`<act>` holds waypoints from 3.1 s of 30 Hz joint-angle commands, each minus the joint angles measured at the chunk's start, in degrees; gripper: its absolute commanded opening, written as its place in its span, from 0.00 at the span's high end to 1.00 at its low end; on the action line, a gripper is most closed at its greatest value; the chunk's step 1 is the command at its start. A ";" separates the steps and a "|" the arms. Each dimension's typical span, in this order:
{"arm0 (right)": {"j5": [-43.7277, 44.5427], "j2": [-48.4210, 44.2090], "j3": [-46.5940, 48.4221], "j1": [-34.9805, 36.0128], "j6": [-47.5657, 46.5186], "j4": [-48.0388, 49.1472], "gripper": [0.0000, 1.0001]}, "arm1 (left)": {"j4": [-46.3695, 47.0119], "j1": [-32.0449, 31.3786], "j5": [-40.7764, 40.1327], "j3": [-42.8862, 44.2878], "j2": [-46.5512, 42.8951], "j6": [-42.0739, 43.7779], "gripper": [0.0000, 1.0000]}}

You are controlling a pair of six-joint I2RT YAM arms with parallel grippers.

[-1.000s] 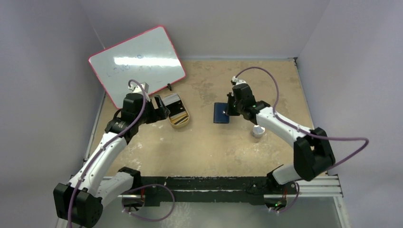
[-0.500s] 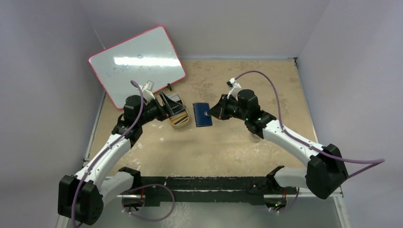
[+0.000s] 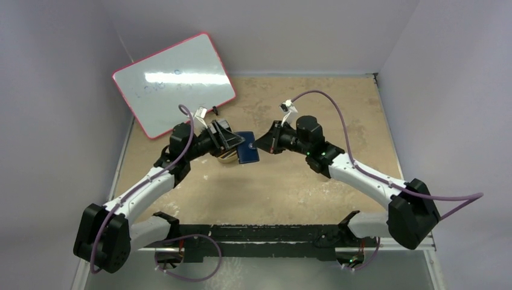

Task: Put the credit cards into the card holder
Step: Open the card holder at the center of the board.

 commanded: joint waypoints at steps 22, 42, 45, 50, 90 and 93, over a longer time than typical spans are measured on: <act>-16.12 -7.92 -2.61 -0.68 12.14 16.72 1.00 | -12.37 -3.67 -12.11 1.47 2.40 17.09 1.00; 9.19 3.79 7.49 5.70 -5.07 -12.84 0.64 | -5.04 -3.70 -1.25 3.60 4.14 3.47 1.00; 8.88 5.99 7.57 5.77 -5.39 -12.57 0.63 | -3.94 -3.67 -0.17 3.38 4.18 2.53 1.00; 9.91 8.56 9.27 5.75 -5.70 -12.64 0.61 | -1.82 -3.69 1.51 2.96 3.79 0.81 1.00; 12.33 9.53 11.10 8.69 -3.30 -19.08 0.67 | -4.68 -3.68 0.62 3.63 4.53 1.93 1.00; 12.49 10.00 11.01 8.78 -3.39 -19.75 0.65 | -3.33 -3.64 1.11 3.33 4.54 0.96 1.00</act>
